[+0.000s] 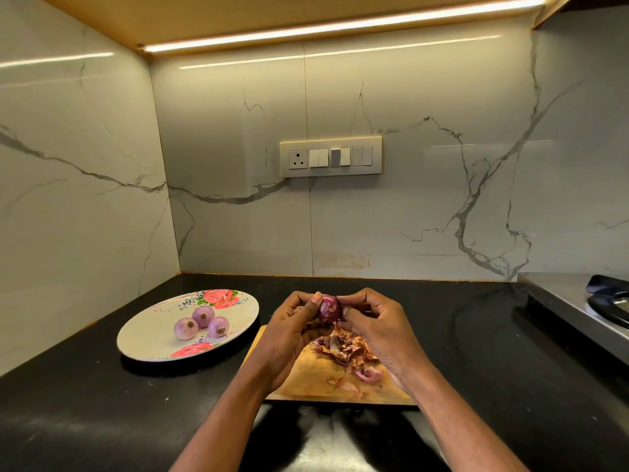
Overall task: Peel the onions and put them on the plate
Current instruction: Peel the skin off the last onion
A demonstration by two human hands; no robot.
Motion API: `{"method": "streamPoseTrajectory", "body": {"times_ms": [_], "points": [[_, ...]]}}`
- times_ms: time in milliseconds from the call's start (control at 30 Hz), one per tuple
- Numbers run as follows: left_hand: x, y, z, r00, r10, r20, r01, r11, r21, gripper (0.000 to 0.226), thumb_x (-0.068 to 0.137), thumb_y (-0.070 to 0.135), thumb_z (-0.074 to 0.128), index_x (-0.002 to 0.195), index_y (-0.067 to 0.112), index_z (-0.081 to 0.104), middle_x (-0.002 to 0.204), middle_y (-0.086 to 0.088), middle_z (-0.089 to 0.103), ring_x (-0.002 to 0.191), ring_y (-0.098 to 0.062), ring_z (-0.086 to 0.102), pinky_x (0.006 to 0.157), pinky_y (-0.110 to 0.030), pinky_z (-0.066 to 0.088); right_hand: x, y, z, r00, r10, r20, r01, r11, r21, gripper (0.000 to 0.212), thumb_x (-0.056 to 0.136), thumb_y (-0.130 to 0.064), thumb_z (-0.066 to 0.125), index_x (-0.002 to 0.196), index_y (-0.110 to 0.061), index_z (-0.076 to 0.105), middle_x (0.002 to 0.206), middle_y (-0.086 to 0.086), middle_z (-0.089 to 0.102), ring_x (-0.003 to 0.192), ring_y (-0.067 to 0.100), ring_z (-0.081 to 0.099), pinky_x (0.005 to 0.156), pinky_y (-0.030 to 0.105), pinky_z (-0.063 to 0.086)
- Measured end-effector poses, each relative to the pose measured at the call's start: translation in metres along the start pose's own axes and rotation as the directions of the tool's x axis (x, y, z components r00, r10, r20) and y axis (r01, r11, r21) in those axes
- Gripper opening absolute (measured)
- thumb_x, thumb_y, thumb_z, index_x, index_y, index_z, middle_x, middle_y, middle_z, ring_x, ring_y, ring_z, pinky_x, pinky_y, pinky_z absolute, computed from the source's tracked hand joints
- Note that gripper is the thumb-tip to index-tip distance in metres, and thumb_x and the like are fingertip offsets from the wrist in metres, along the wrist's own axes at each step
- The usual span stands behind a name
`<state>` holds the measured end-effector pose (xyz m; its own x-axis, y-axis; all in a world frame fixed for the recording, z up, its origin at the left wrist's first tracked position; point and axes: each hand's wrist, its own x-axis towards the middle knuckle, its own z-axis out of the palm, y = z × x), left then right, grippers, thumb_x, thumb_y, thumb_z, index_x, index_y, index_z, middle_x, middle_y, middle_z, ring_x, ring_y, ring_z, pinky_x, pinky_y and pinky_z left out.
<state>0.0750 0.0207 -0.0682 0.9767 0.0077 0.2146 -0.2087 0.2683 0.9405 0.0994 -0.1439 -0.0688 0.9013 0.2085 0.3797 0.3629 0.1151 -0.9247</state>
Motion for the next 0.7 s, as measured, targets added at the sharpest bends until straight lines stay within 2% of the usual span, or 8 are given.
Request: {"method": "streamPoseTrajectory", "body": {"times_ms": [67,133,233,433,600,700], "points": [[-0.0002,0.0001,-0.0002,1.000,0.006,0.005,-0.006,1.000,0.002,0.026,0.095,0.024,0.056,0.111,0.005,0.062,0.101,-0.010,0.073,0.093,-0.021,0.071,0.077,-0.029,0.057,0.0004,-0.0007,-0.0009,1.000,-0.004,0.001,0.004,1.000,-0.016,0.011,0.091,-0.011,0.071,0.093,-0.020,0.077,0.099,0.004,0.075,0.100,0.019,0.072,0.088,0.037,0.060],[-0.0001,0.0004,-0.0001,1.000,0.011,0.011,-0.011,1.000,0.002,0.029,0.091,0.026,0.059,0.111,0.005,0.061,0.098,-0.009,0.074,0.092,-0.021,0.072,0.079,-0.031,0.057,-0.0010,-0.0024,-0.0005,1.000,0.001,0.025,0.000,0.999,-0.034,0.006,0.089,-0.021,0.074,0.095,-0.022,0.076,0.098,0.001,0.075,0.099,0.018,0.072,0.089,0.037,0.059],[0.0000,-0.0005,0.0009,1.000,0.027,0.011,-0.028,0.997,0.073,0.036,0.087,0.030,0.061,0.112,0.005,0.059,0.100,-0.012,0.074,0.096,-0.024,0.072,0.087,-0.039,0.056,-0.0025,-0.0030,0.0002,0.999,-0.028,0.015,0.030,0.987,-0.158,0.012,0.086,-0.032,0.077,0.096,-0.025,0.073,0.094,-0.004,0.075,0.094,0.010,0.070,0.089,0.036,0.059],[-0.0007,-0.0011,0.0008,0.998,0.057,0.009,-0.058,0.988,0.145,0.039,0.088,0.032,0.061,0.114,0.004,0.058,0.105,-0.015,0.074,0.101,-0.026,0.072,0.090,-0.040,0.056,-0.0037,-0.0033,0.0021,0.999,-0.047,0.014,0.049,0.974,-0.219,0.022,0.083,-0.036,0.079,0.099,-0.024,0.069,0.094,-0.005,0.074,0.092,0.006,0.069,0.087,0.031,0.059],[-0.0004,-0.0015,0.0020,0.999,0.051,0.008,-0.052,0.982,0.179,0.041,0.085,0.033,0.062,0.115,0.004,0.058,0.103,-0.011,0.075,0.099,-0.023,0.072,0.086,-0.035,0.057,-0.0032,-0.0029,0.0006,0.999,-0.023,0.035,0.030,0.972,-0.231,0.020,0.085,-0.035,0.078,0.098,-0.025,0.067,0.094,-0.005,0.074,0.092,0.008,0.070,0.088,0.035,0.059],[0.0003,-0.0013,0.0006,1.000,0.029,0.004,-0.029,0.994,0.107,0.036,0.085,0.032,0.062,0.111,0.007,0.059,0.102,-0.011,0.075,0.096,-0.025,0.072,0.086,-0.038,0.056,-0.0028,-0.0031,-0.0009,0.999,-0.019,0.035,0.026,0.975,-0.219,0.012,0.087,-0.025,0.075,0.098,-0.026,0.069,0.096,-0.004,0.074,0.095,0.011,0.070,0.090,0.039,0.059]]}}
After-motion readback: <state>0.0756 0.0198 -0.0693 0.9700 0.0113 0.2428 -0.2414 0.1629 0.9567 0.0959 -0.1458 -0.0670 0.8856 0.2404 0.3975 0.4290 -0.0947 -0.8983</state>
